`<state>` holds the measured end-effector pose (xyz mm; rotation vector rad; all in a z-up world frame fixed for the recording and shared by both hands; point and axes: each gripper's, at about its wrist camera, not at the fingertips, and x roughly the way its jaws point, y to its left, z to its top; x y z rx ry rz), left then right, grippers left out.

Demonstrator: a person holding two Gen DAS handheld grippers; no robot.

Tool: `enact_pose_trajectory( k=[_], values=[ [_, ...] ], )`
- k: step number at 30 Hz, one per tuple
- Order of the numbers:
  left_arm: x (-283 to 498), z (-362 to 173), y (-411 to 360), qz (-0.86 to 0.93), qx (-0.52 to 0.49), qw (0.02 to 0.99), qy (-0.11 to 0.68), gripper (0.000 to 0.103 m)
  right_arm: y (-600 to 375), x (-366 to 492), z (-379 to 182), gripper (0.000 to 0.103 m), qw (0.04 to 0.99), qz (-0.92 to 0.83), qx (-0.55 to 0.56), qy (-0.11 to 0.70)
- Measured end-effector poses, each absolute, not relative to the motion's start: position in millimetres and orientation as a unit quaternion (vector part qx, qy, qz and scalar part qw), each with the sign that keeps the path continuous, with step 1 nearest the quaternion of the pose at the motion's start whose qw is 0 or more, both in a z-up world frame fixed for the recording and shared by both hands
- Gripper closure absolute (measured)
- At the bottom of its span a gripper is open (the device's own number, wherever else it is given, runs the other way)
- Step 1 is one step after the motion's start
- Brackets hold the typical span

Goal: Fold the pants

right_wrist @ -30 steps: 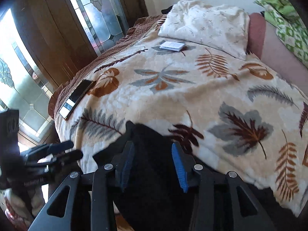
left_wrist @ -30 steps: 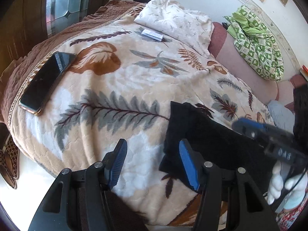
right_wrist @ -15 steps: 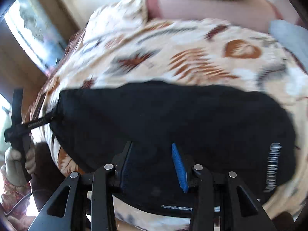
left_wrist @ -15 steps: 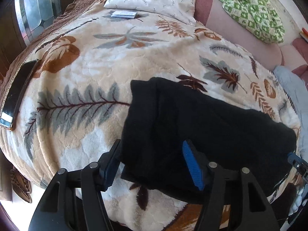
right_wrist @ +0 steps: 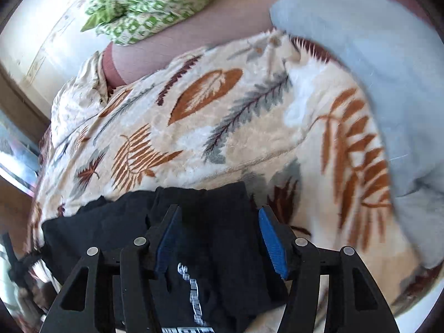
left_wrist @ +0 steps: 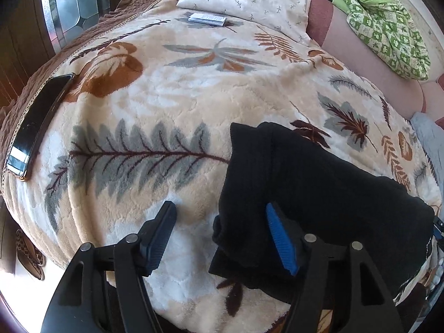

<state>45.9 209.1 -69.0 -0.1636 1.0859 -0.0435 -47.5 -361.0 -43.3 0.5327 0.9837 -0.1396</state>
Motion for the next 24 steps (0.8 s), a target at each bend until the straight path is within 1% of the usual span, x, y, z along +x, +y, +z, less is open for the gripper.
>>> enact_pose_trajectory(
  k=[1, 2, 3, 5, 9, 12, 14, 18, 20, 21, 22, 24],
  values=[
    [46.2, -69.4, 209.8, -0.021, -0.079, 0.852, 0.517, 0.036, -363.4, -41.3, -52.3, 0.042, 0.835, -0.059, 0.271, 0.475],
    [46.3, -69.4, 210.3, -0.021, -0.081, 0.852, 0.517, 0.036, -365.0, -38.0, -57.4, 0.059, 0.829, -0.050, 0.280, 0.482],
    [46.6, -69.2, 210.5, -0.021, -0.081, 0.852, 0.517, 0.036, -363.2, -36.7, -58.8, 0.062, 0.825, -0.043, 0.283, 0.487],
    [46.4, -69.4, 210.1, -0.022, -0.081, 0.852, 0.517, 0.036, -359.6, -38.9, -53.8, 0.064, 0.834, -0.066, 0.250, 0.488],
    [46.6, -66.9, 212.3, -0.032, -0.095, 0.850, 0.516, 0.036, -362.0, -39.4, -50.4, 0.063, 0.835, -0.103, 0.212, 0.497],
    [44.9, -65.3, 214.3, -0.037, -0.105, 0.850, 0.515, 0.036, -351.3, -32.3, -48.5, 0.060, 0.839, -0.127, 0.157, 0.506],
    [43.2, -65.3, 215.7, -0.042, -0.111, 0.849, 0.514, 0.036, -345.3, -28.3, -46.7, 0.053, 0.840, -0.146, 0.128, 0.507],
    [45.5, -68.7, 217.1, -0.046, -0.123, 0.846, 0.517, 0.036, -346.4, -31.9, -43.8, 0.044, 0.839, -0.161, 0.113, 0.508],
    [47.3, -68.8, 215.1, -0.049, -0.121, 0.848, 0.514, 0.033, -349.0, -36.3, -40.5, 0.042, 0.840, -0.166, 0.116, 0.503],
    [48.5, -69.5, 213.9, -0.052, -0.122, 0.847, 0.514, 0.029, -349.4, -39.0, -36.6, 0.042, 0.843, -0.163, 0.124, 0.497],
    [49.7, -71.0, 211.6, -0.057, -0.123, 0.846, 0.515, 0.022, -348.4, -43.3, -29.8, 0.042, 0.850, -0.160, 0.127, 0.485],
    [52.0, -74.0, 204.1, -0.065, -0.110, 0.847, 0.517, 0.013, -344.4, -51.1, -16.9, 0.042, 0.863, -0.166, 0.114, 0.463]
  ],
)
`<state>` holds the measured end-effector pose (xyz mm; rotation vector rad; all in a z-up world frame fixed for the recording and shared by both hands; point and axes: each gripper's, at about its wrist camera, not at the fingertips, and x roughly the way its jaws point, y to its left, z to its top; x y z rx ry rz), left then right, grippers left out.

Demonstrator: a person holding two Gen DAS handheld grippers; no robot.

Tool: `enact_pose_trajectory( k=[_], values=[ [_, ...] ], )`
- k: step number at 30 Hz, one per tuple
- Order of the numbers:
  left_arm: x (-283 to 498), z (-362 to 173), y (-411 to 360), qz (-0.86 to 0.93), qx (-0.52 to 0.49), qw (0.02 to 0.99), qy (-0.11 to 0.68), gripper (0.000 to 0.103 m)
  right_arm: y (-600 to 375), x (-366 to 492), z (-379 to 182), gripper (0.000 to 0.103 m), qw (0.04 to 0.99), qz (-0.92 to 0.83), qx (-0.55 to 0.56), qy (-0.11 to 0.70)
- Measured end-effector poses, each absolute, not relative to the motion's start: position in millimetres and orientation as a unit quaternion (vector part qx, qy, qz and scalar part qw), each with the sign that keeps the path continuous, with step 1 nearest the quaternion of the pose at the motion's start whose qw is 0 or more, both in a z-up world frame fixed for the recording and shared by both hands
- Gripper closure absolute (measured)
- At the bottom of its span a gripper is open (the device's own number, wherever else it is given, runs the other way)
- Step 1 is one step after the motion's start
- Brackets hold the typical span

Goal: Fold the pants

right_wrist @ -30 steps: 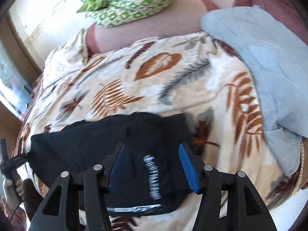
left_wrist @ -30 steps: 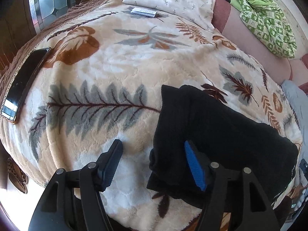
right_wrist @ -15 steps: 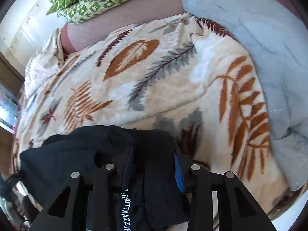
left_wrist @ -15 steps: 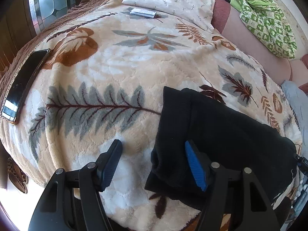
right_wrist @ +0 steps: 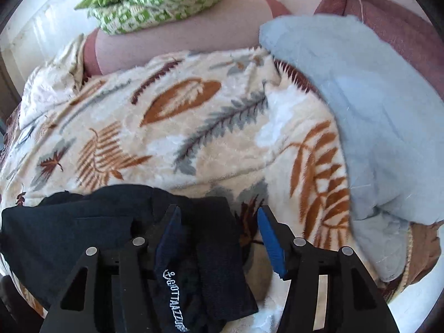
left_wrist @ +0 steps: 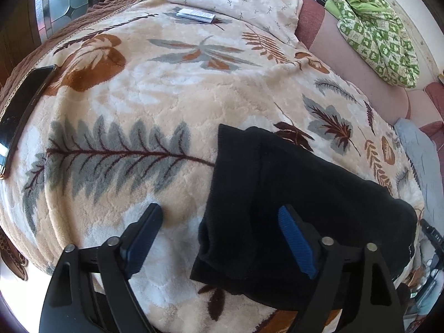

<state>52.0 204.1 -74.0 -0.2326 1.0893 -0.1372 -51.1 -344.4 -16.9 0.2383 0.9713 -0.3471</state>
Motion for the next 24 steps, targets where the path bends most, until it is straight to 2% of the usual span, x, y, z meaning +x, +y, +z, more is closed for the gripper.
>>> enact_pose_trajectory(
  k=[3, 5, 7, 8, 10, 17, 20, 22, 24],
  values=[
    [52.2, -78.1, 189.0, -0.059, -0.068, 0.850, 0.518, 0.010, -338.3, -63.4, 1.1, 0.041, 0.879, -0.148, 0.122, 0.437],
    [49.8, -78.0, 180.7, -0.059, -0.039, 0.856, 0.512, 0.018, -333.5, -69.8, 9.1, 0.041, 0.884, -0.134, 0.135, 0.426],
    [45.3, -74.0, 176.6, -0.064, -0.016, 0.861, 0.504, 0.059, -325.4, -77.2, 14.4, 0.041, 0.889, -0.116, 0.144, 0.418],
    [43.7, -71.5, 175.9, -0.079, -0.020, 0.860, 0.504, 0.066, -321.6, -80.9, 15.5, 0.041, 0.890, -0.103, 0.153, 0.416],
    [41.0, -67.3, 174.8, -0.084, -0.018, 0.860, 0.503, 0.072, -310.2, -90.4, 16.2, 0.041, 0.889, -0.066, 0.176, 0.417],
    [46.6, -74.1, 191.5, -0.100, -0.098, 0.846, 0.515, 0.070, -277.0, -117.4, 1.6, 0.041, 0.862, 0.010, 0.219, 0.457],
    [47.8, -76.3, 197.7, -0.112, -0.133, 0.839, 0.515, 0.065, -277.0, -115.1, -5.0, 0.041, 0.857, 0.006, 0.232, 0.460],
    [47.5, -77.2, 198.2, -0.122, -0.144, 0.838, 0.512, 0.057, -274.0, -105.6, -8.7, 0.041, 0.852, 0.019, 0.249, 0.459],
    [45.7, -77.8, 195.4, -0.122, -0.143, 0.842, 0.506, 0.055, -262.0, -92.9, -7.9, 0.041, 0.854, 0.039, 0.244, 0.459]
  ],
)
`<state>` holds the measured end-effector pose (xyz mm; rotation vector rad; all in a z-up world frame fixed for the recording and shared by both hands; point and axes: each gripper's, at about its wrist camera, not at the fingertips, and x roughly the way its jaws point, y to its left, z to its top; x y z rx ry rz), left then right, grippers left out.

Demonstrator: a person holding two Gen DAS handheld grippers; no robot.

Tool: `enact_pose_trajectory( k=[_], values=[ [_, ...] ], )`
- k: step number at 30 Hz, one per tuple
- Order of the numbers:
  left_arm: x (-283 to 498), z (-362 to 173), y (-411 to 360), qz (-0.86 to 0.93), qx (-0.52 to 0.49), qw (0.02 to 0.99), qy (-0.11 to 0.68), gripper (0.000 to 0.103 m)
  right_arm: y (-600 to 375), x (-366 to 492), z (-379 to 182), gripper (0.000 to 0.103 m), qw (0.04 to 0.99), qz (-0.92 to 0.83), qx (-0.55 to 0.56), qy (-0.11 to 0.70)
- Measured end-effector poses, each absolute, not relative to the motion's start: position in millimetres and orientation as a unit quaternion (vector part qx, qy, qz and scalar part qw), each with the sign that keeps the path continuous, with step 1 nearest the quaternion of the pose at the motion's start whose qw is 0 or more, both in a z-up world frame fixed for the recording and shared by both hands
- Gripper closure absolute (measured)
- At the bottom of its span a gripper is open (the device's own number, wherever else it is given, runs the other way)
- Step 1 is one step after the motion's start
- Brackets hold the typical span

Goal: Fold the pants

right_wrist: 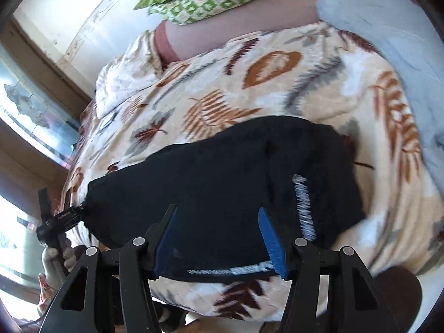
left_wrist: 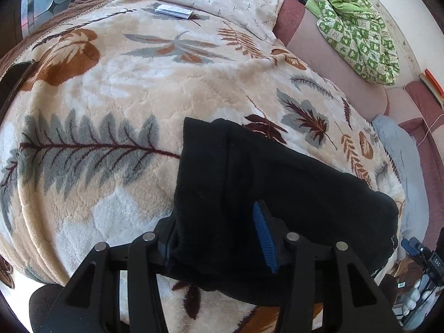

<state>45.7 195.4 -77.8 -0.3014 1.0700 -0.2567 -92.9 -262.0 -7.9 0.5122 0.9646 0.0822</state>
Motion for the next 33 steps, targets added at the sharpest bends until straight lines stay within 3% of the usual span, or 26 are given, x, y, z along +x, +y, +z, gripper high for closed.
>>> enact_pose_trajectory(
  k=[2, 3, 9, 11, 16, 18, 21, 25, 28, 31, 33],
  values=[
    [42.9, -77.2, 193.9, -0.116, -0.138, 0.847, 0.500, 0.058, -236.1, -75.0, -3.5, 0.041, 0.857, 0.069, 0.221, 0.460],
    [41.1, -77.0, 194.2, -0.103, -0.134, 0.853, 0.495, 0.071, -222.1, -66.2, -1.0, 0.041, 0.858, 0.086, 0.209, 0.461],
    [35.6, -81.6, 213.7, -0.105, -0.204, 0.848, 0.478, 0.074, -114.2, -1.9, 14.4, 0.040, 0.847, 0.208, 0.128, 0.472],
    [34.6, -84.2, 217.9, -0.107, -0.228, 0.845, 0.472, 0.072, -76.6, 16.3, 17.0, 0.041, 0.843, 0.239, 0.088, 0.474],
    [34.0, -90.0, 224.3, -0.136, -0.275, 0.837, 0.454, 0.054, 5.1, 50.5, 12.6, 0.040, 0.826, 0.292, 0.019, 0.481],
    [32.1, -92.1, 223.2, -0.144, -0.280, 0.840, 0.443, 0.051, 24.8, 62.2, 5.4, 0.040, 0.819, 0.297, 0.002, 0.491],
    [28.5, -92.2, 219.1, -0.147, -0.265, 0.850, 0.430, 0.050, 32.3, 70.0, 0.3, 0.041, 0.819, 0.287, -0.016, 0.497],
    [30.0, -91.9, 211.8, -0.159, -0.257, 0.855, 0.421, 0.034, 15.8, 73.0, -5.1, 0.040, 0.813, 0.278, 0.005, 0.511],
    [28.1, -87.5, 197.4, -0.149, -0.204, 0.871, 0.422, 0.035, 6.8, 74.0, -9.8, 0.040, 0.815, 0.259, 0.006, 0.519],
    [23.1, -86.9, 188.0, -0.120, -0.146, 0.887, 0.421, 0.050, -10.9, 69.6, -9.5, 0.040, 0.821, 0.235, 0.002, 0.521],
    [22.5, -87.7, 189.9, -0.119, -0.147, 0.888, 0.420, 0.050, -34.9, 60.5, -5.0, 0.040, 0.831, 0.209, 0.001, 0.515]
  ],
)
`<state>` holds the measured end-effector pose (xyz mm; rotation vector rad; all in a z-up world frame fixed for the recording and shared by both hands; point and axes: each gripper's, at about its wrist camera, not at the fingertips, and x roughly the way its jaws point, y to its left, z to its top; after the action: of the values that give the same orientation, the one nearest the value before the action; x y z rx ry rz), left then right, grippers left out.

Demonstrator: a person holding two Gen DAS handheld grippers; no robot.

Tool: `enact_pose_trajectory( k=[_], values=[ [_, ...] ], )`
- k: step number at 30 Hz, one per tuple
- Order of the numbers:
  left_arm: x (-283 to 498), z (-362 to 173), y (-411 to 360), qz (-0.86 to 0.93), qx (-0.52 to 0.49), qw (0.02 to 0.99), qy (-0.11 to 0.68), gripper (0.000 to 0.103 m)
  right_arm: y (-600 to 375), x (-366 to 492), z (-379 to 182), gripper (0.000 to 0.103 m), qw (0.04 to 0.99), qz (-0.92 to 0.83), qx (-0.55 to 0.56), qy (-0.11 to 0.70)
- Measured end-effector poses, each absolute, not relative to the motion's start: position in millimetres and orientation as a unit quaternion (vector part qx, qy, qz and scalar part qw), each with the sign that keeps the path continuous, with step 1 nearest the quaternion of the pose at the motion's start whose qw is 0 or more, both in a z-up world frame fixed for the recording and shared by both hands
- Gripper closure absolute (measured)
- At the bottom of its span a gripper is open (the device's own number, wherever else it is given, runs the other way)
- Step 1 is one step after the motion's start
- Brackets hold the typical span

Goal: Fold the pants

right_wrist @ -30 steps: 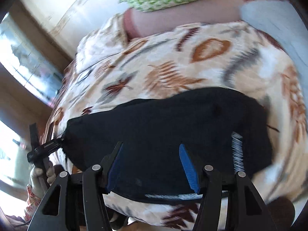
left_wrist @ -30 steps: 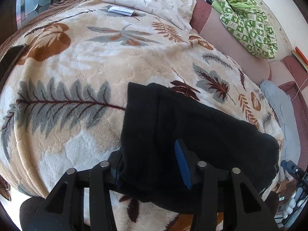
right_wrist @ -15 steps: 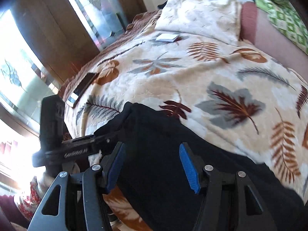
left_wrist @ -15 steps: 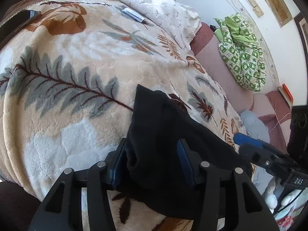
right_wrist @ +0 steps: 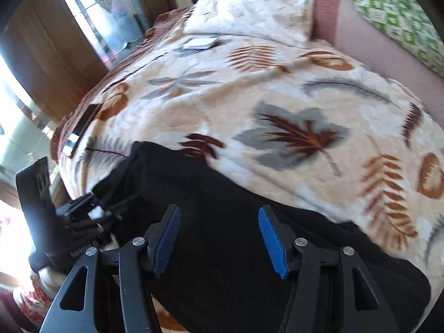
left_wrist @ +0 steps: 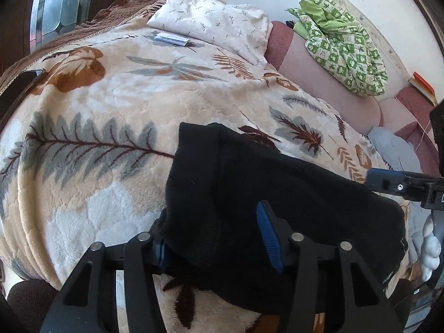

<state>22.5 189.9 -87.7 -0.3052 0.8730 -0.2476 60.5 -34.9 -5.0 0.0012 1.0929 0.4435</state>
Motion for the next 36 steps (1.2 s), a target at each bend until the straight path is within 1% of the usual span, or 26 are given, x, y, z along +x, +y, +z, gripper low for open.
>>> enact_pose_trajectory(
  k=[3, 7, 9, 12, 15, 18, 20, 22, 23, 24, 25, 26, 27, 28, 31, 34, 35, 36],
  values=[
    [23.5, -90.0, 195.1, -0.124, -0.162, 0.885, 0.418, 0.050, -110.9, 41.8, 2.7, 0.040, 0.847, 0.139, 0.027, 0.512],
    [22.1, -90.0, 186.5, -0.134, -0.145, 0.890, 0.412, 0.030, -231.0, 14.5, 6.6, 0.040, 0.854, 0.010, 0.082, 0.514],
    [21.1, -89.9, 176.6, -0.129, -0.116, 0.895, 0.410, 0.025, -283.8, -1.6, 2.8, 0.039, 0.850, -0.042, 0.102, 0.515],
    [19.2, -90.5, 166.1, -0.121, -0.083, 0.900, 0.410, 0.024, -331.5, -14.8, -12.6, 0.039, 0.839, -0.074, 0.135, 0.521],
    [19.6, -91.1, 166.3, -0.121, -0.081, 0.900, 0.411, 0.022, -354.2, -18.9, -34.2, 0.038, 0.829, -0.068, 0.177, 0.525],
    [21.2, -91.1, 167.5, -0.129, -0.089, 0.897, 0.412, 0.017, -356.7, -14.6, -56.6, 0.030, 0.821, -0.058, 0.182, 0.538],
    [22.6, -91.1, 165.5, -0.129, -0.087, 0.896, 0.415, 0.016, -355.0, -14.1, -66.4, 0.021, 0.823, -0.054, 0.181, 0.536],
    [22.6, -90.9, 158.8, -0.121, -0.067, 0.897, 0.419, 0.017, -356.0, -16.0, -77.1, 0.020, 0.815, -0.046, 0.204, 0.541],
    [22.2, -90.7, 154.9, -0.112, -0.052, 0.899, 0.421, 0.019, -354.0, -17.6, -78.5, 0.030, 0.816, -0.045, 0.204, 0.539],
    [21.6, -90.2, 151.9, -0.096, -0.037, 0.900, 0.422, 0.028, -350.3, -19.4, -74.1, 0.036, 0.820, -0.039, 0.198, 0.535],
    [21.2, -89.5, 151.0, -0.085, -0.030, 0.902, 0.422, 0.037, -348.5, -21.8, -68.4, 0.050, 0.826, -0.038, 0.196, 0.528],
    [21.4, -88.8, 152.9, -0.083, -0.033, 0.902, 0.422, 0.040, -348.6, -24.3, -60.6, 0.066, 0.831, -0.033, 0.202, 0.518],
    [22.4, -87.9, 156.3, -0.080, -0.042, 0.902, 0.423, 0.048, -349.5, -25.8, -53.8, 0.073, 0.834, -0.028, 0.210, 0.510],
    [24.3, -87.1, 160.4, -0.077, -0.055, 0.900, 0.425, 0.052, -352.9, -26.8, -45.3, 0.080, 0.836, -0.016, 0.226, 0.499],
    [29.8, -84.2, 167.9, -0.074, -0.088, 0.895, 0.430, 0.058, -357.9, -26.5, -24.8, 0.085, 0.850, -0.027, 0.227, 0.475],
    [33.9, -82.6, 163.0, -0.073, -0.097, 0.894, 0.431, 0.058, -365.9, -20.9, -11.0, 0.090, 0.859, -0.051, 0.216, 0.461],
    [34.8, -82.4, 159.8, -0.073, -0.095, 0.894, 0.432, 0.058, -369.6, -19.0, -9.2, 0.094, 0.859, -0.055, 0.214, 0.463],
    [35.4, -81.9, 156.7, -0.074, -0.091, 0.895, 0.431, 0.058, -371.8, -16.5, -8.7, 0.094, 0.857, -0.058, 0.212, 0.465]
  ],
)
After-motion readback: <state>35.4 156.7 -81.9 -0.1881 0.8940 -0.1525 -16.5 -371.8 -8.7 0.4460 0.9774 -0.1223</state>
